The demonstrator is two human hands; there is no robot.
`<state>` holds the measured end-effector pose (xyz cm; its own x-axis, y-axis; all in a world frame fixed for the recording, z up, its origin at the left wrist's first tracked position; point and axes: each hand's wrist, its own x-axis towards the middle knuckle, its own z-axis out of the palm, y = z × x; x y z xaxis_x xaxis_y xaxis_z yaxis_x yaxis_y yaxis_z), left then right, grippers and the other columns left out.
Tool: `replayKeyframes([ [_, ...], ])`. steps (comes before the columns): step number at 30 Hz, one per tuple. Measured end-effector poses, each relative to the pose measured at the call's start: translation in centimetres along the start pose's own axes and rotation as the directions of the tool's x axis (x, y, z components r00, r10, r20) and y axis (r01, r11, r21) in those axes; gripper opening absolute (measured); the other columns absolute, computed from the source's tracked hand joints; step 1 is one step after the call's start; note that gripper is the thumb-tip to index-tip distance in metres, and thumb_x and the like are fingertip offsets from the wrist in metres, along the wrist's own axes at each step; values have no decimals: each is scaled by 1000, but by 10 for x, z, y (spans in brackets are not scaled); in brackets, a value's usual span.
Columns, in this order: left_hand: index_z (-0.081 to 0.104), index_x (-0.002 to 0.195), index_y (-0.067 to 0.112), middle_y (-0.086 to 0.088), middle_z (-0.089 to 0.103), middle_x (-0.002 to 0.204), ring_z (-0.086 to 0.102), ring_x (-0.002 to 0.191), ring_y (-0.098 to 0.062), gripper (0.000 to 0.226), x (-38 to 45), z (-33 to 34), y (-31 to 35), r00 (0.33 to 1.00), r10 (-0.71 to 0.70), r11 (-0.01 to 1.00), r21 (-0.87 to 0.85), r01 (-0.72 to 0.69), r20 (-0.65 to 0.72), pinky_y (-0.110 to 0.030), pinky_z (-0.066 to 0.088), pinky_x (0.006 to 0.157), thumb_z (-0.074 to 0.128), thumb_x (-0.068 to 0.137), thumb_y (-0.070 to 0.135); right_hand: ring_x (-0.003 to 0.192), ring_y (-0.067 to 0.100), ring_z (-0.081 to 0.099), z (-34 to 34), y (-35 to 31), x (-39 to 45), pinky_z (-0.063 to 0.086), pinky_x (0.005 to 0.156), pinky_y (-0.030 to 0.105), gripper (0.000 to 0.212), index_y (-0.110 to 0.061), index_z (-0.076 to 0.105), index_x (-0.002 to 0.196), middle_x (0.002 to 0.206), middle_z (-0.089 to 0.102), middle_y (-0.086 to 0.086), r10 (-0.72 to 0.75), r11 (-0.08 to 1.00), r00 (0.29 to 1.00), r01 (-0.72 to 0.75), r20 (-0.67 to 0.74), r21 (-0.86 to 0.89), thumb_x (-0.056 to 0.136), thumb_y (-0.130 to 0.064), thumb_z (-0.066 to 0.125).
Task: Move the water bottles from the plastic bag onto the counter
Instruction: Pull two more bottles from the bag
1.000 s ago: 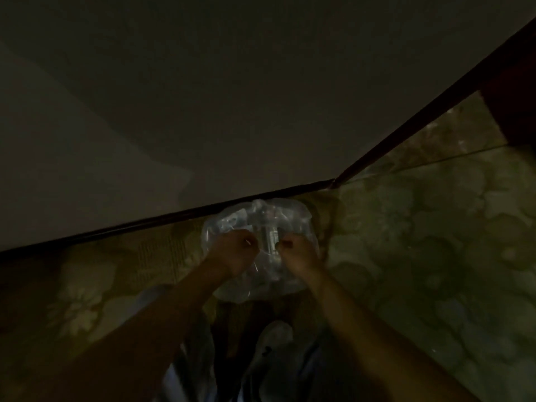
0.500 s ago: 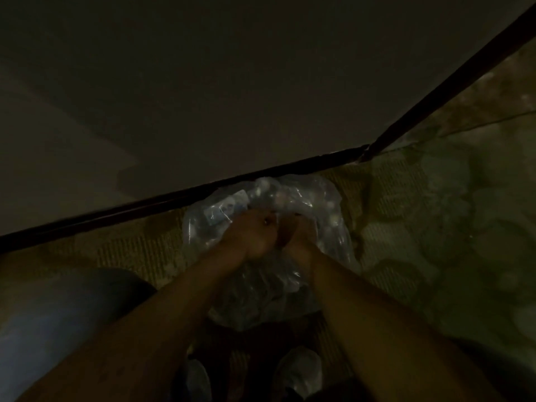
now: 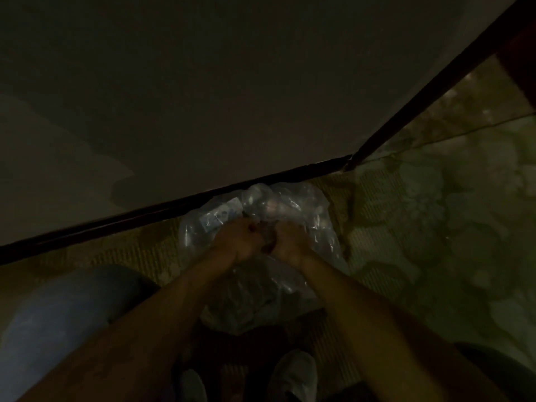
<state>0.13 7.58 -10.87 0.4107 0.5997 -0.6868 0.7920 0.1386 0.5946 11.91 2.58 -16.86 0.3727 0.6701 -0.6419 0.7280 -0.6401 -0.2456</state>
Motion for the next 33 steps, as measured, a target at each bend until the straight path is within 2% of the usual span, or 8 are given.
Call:
replayKeyframes([
  [5,67,81,13,-14,71,92,68,91,-34,25,8,-3,-16,993,-93,989,-123,83,-71,-48,56,88,55,95,30,121,33,55,-26,8,-32,46,100,39,93,-22,18,150,137,53,12,-202,977,979,201,21,66,78,-41,75],
  [12,64,98,2,-14,68,81,65,69,-24,47,-19,-8,-2,970,-217,825,-509,244,114,-33,54,58,44,102,45,107,21,62,-67,12,-84,50,84,27,71,-28,39,137,129,57,1,-412,896,879,438,-239,68,78,-29,78],
  [16,71,90,15,-13,70,95,66,81,-22,49,-39,-12,15,940,-65,591,-746,307,335,-33,51,71,41,98,53,121,21,55,-69,3,-117,45,92,28,79,-31,33,145,147,40,-3,-601,799,755,572,-261,-183,80,-19,75],
  [19,78,71,12,-11,74,76,72,70,-19,55,-40,-20,15,917,58,599,-749,284,394,-31,55,72,45,98,46,125,21,51,-51,0,-135,52,93,35,88,-36,16,145,154,21,-6,-710,704,678,672,-192,-230,80,-20,73],
  [23,68,89,11,-7,74,79,71,68,-16,24,-35,-22,3,955,-23,625,-742,244,294,-27,59,65,56,97,31,127,6,46,-34,8,-131,45,100,22,67,-27,30,143,144,34,-5,-577,714,784,620,-229,325,85,-22,64],
  [25,69,96,9,-16,73,99,71,87,-26,17,-25,-22,-6,974,-99,578,-785,222,202,-37,58,83,68,90,25,105,5,56,-33,3,-121,46,85,15,45,-22,43,134,127,50,2,-373,749,888,459,-269,477,92,-14,55],
  [30,67,119,8,-15,74,105,71,100,-32,75,-10,-18,-20,975,-158,627,-747,222,157,-48,53,96,86,55,41,108,28,60,-41,-8,-57,46,90,31,28,-1,62,116,119,64,17,-136,965,991,133,0,224,98,-13,44],
  [33,65,112,8,-15,75,98,72,95,-32,63,-13,-13,-20,971,-190,680,-694,236,144,-45,57,88,85,64,44,113,32,59,-37,-1,-27,45,94,34,35,1,59,119,125,61,21,-74,997,994,72,80,37,98,-25,49],
])
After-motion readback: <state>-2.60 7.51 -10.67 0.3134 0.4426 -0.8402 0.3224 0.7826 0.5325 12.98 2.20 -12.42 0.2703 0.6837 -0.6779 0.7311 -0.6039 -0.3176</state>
